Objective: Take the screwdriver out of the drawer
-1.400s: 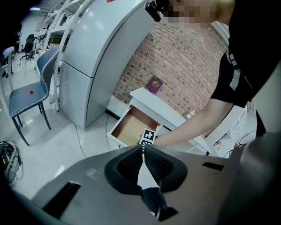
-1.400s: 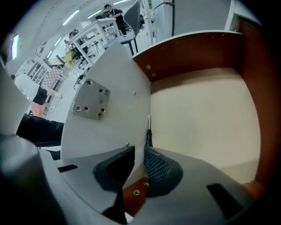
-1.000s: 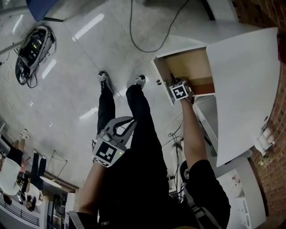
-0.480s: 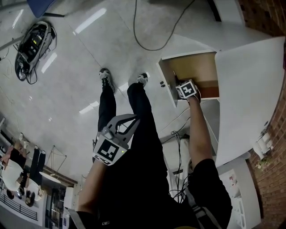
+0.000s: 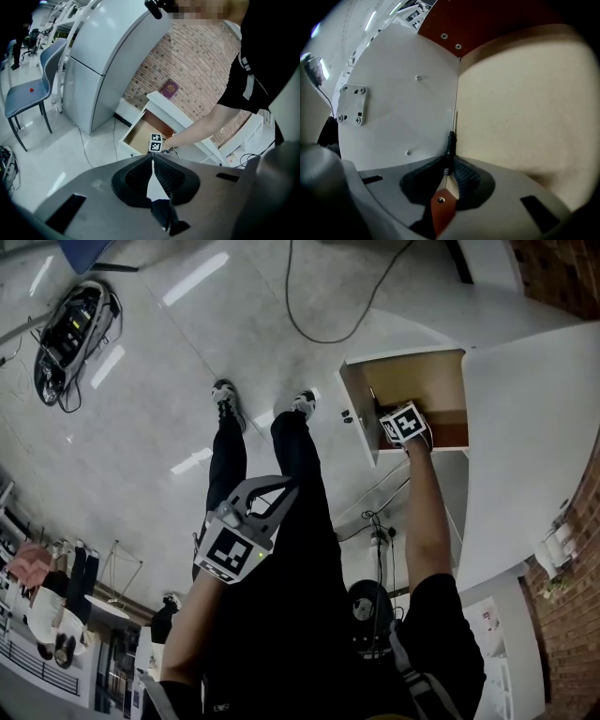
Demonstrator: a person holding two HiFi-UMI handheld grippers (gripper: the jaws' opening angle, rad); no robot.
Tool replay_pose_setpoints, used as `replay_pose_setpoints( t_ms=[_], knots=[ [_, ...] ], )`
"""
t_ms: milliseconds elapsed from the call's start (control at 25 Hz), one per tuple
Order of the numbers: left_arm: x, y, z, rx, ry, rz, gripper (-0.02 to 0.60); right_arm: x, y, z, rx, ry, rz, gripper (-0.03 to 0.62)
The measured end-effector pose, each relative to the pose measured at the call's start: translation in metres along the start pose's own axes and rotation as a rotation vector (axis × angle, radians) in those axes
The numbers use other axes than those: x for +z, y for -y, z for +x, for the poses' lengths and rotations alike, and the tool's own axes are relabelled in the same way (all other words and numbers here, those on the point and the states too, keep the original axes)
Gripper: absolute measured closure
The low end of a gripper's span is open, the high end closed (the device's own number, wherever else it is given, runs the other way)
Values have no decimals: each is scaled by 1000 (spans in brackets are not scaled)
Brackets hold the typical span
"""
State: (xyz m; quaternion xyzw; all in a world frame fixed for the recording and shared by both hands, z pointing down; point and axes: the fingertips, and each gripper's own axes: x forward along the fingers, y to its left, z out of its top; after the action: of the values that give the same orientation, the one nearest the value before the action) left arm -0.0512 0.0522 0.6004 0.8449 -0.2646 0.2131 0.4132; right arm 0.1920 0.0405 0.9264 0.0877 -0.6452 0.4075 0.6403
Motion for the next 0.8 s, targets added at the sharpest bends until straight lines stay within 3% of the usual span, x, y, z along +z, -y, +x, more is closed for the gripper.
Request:
replay_pose_setpoints(
  t_ms=[160, 400, 800],
  knots=[
    [-7, 5, 1, -2, -15, 23, 558, 0, -1, -1, -18, 1, -27, 480],
    [0, 15, -5, -8, -16, 57, 558, 18, -10, -12, -133, 102, -17, 487],
    [23, 42, -14, -30, 12, 134, 558, 8, -46, -61, -210, 205, 13, 484]
  ],
)
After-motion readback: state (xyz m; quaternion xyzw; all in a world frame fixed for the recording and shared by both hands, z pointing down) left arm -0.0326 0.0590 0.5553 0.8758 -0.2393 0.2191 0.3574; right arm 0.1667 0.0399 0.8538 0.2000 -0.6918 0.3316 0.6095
